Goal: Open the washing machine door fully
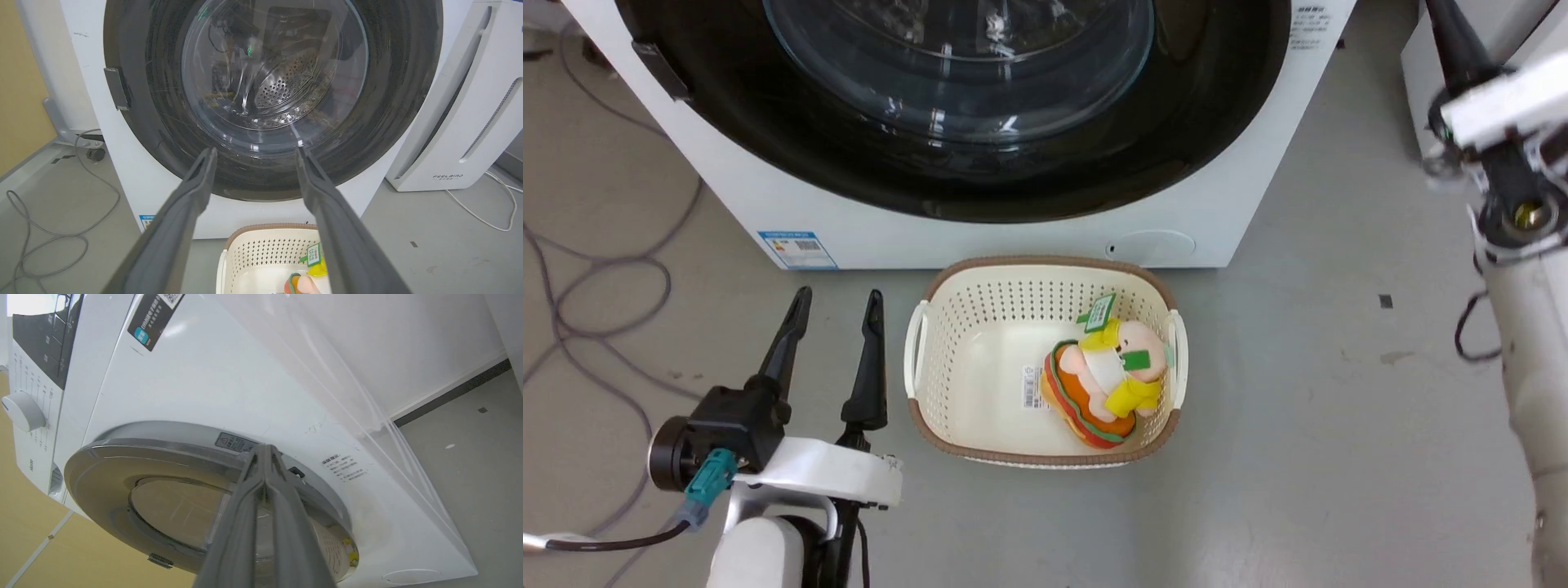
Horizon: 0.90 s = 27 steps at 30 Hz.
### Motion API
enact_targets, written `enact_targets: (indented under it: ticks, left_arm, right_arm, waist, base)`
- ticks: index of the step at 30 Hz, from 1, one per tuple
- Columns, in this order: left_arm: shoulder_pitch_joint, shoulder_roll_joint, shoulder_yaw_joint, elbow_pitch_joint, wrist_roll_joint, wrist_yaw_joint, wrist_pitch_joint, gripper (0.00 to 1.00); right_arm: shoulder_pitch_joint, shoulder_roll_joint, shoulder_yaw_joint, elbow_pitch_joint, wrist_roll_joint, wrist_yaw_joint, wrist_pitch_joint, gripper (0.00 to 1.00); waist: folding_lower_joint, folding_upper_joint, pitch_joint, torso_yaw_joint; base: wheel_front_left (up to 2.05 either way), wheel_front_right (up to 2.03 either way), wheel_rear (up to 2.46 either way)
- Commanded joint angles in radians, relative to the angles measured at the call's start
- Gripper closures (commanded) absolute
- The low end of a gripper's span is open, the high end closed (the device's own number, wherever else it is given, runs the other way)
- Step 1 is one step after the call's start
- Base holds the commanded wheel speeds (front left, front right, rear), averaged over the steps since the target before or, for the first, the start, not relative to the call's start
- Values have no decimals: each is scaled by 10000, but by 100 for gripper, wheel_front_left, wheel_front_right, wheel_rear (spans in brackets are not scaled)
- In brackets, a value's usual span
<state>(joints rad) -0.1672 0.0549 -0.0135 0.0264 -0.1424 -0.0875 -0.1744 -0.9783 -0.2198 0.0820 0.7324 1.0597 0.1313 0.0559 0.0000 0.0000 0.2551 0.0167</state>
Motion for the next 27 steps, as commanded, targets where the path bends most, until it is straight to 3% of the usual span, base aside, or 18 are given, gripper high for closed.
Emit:
enact_targets:
  ticks: [1, 8, 27]
  left_arm:
    - [-211, 83, 37, -48, -86, -57, -116, 0]
    - [-427, 157, 34, -115, -204, -120, -242, 0]
    - [-1035, 258, 128, -295, -643, -315, -638, 0]
  right_arm:
    - [-711, -66, 203, 431, 283, -2, 189, 100]
    - [-2374, -6, 882, 1635, 453, -3, 895, 100]
    - [-6211, 233, 3092, 4157, 994, -5, 4082, 100]
  waist:
    - [0, 0, 176, 0]
    - [0, 0, 545, 10]
    - [0, 0, 1688, 165]
  base:
    - [0, 0, 0]
    - [0, 0, 0]
    - [0, 0, 0]
